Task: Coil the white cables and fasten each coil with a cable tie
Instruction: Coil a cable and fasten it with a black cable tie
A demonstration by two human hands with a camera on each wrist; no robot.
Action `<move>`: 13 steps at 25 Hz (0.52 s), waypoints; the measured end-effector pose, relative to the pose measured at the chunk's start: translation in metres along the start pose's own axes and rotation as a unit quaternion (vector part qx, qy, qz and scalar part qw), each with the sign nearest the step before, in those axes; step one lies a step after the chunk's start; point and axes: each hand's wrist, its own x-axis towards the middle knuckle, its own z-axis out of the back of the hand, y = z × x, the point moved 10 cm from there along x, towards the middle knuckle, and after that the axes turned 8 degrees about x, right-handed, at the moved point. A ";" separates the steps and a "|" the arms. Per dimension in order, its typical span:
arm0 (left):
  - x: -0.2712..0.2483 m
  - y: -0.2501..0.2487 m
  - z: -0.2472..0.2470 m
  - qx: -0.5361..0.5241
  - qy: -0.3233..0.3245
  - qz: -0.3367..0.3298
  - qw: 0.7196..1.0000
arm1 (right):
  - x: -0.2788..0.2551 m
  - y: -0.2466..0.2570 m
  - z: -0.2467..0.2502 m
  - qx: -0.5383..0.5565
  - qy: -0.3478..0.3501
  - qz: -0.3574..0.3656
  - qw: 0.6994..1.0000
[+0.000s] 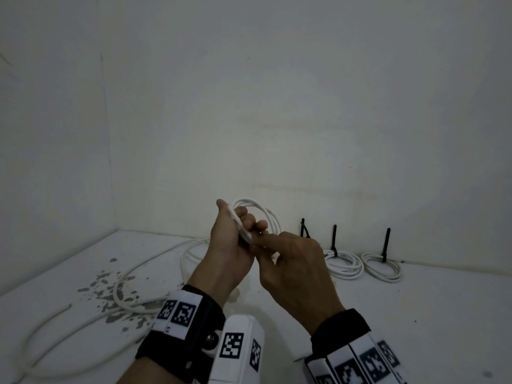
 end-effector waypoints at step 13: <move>-0.019 0.026 -0.013 0.372 0.144 0.097 0.912 | 0.010 -0.039 0.022 0.130 0.023 -0.168 0.977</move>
